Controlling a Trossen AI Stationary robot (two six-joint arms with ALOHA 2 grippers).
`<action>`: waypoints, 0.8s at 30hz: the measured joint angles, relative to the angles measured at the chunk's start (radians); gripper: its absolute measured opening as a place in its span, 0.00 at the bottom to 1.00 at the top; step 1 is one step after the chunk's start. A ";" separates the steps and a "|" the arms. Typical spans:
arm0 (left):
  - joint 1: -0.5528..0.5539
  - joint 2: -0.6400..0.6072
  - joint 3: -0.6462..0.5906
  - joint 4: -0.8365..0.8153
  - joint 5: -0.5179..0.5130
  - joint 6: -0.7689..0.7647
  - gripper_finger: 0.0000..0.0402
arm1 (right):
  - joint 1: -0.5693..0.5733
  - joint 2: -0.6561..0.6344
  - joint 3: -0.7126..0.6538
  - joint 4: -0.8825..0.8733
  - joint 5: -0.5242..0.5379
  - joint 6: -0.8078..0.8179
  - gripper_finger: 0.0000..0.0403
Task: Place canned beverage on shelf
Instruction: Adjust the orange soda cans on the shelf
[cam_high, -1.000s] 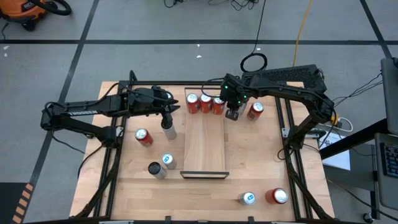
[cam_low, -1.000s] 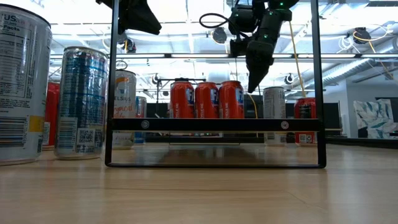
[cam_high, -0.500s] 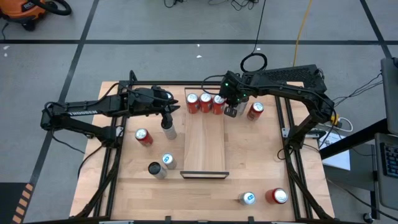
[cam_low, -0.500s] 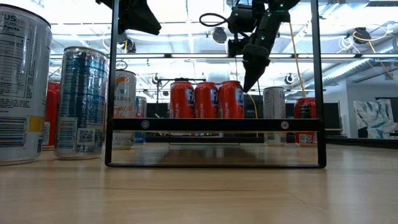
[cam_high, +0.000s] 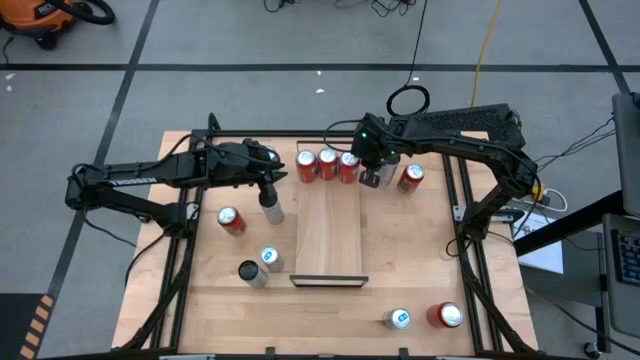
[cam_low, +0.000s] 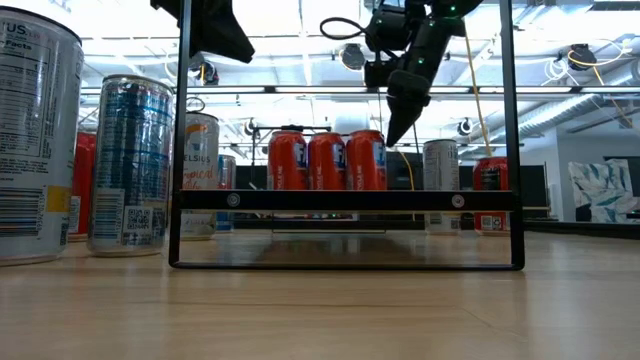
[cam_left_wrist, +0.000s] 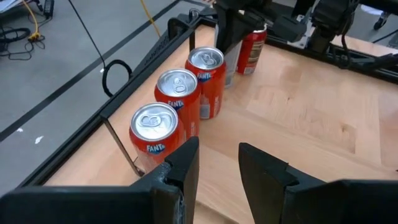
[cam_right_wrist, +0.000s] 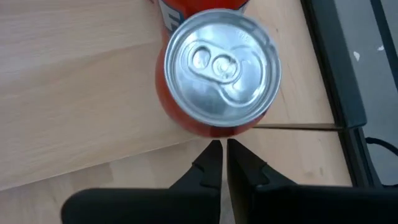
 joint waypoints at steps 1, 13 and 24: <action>0.000 0.000 0.000 0.000 0.000 0.000 0.29 | 0.000 -0.001 0.000 -0.009 0.001 0.001 0.00; 0.003 0.006 0.000 0.010 -0.011 0.005 0.29 | 0.009 -0.054 0.092 -0.071 -0.005 0.233 0.00; 0.022 0.142 0.000 0.010 -0.052 0.104 0.29 | 0.024 -0.001 0.115 0.336 -0.058 0.425 0.00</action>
